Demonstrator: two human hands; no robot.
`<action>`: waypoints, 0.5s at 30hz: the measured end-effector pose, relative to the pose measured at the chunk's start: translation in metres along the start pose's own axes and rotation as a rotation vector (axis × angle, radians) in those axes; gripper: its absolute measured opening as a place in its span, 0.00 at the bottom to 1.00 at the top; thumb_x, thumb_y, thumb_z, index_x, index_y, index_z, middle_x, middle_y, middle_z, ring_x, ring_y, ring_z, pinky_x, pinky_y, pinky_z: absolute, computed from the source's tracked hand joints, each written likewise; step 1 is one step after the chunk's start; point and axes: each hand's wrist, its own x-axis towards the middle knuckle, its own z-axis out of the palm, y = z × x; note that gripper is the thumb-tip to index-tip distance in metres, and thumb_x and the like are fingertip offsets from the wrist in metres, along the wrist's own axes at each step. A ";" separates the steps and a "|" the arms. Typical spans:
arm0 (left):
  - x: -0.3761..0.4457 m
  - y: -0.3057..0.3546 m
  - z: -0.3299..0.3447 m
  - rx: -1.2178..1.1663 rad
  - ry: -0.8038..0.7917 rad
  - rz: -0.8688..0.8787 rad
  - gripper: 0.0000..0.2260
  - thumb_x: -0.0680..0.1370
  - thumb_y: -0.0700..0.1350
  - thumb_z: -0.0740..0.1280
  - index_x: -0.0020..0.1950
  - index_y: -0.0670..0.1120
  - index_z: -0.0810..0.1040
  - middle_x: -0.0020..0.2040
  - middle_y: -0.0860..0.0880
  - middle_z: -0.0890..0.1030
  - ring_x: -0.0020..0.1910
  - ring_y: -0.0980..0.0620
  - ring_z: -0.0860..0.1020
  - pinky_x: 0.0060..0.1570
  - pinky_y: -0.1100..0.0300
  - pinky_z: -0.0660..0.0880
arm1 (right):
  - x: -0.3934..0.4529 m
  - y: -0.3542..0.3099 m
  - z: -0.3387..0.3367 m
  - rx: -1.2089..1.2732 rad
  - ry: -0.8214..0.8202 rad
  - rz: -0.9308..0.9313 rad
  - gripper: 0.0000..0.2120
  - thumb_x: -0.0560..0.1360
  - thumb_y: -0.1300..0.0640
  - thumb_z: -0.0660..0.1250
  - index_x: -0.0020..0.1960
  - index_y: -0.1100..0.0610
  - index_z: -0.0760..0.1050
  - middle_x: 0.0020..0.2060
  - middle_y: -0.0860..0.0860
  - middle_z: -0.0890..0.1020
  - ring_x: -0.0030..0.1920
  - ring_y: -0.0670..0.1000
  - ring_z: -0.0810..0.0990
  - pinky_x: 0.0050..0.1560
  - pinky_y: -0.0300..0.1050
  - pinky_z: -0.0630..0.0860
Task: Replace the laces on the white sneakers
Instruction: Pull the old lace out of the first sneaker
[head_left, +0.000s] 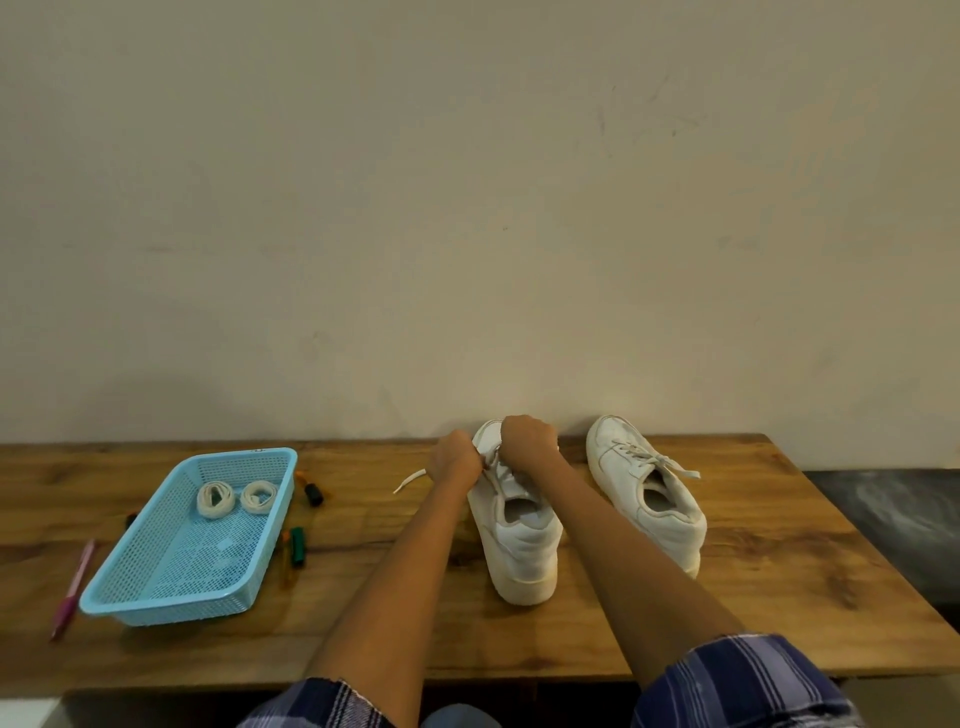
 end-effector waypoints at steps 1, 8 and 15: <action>0.000 0.000 0.000 -0.011 -0.006 0.001 0.10 0.75 0.45 0.68 0.54 0.43 0.81 0.51 0.43 0.83 0.51 0.45 0.81 0.47 0.55 0.75 | 0.002 0.006 0.001 0.110 -0.019 0.034 0.09 0.78 0.63 0.57 0.54 0.61 0.74 0.51 0.55 0.79 0.53 0.55 0.78 0.46 0.43 0.70; 0.003 -0.001 0.002 -0.029 -0.013 -0.003 0.14 0.73 0.49 0.72 0.54 0.43 0.80 0.52 0.44 0.82 0.53 0.46 0.80 0.47 0.54 0.76 | 0.004 0.052 -0.028 1.334 0.398 0.578 0.05 0.78 0.61 0.60 0.44 0.60 0.70 0.35 0.52 0.72 0.33 0.49 0.68 0.33 0.43 0.65; 0.002 0.001 0.003 -0.030 -0.014 -0.016 0.11 0.74 0.48 0.71 0.53 0.44 0.80 0.50 0.44 0.83 0.50 0.47 0.81 0.44 0.57 0.74 | 0.005 0.024 -0.036 1.692 0.295 0.466 0.11 0.77 0.59 0.58 0.36 0.54 0.64 0.27 0.49 0.67 0.24 0.47 0.63 0.24 0.37 0.57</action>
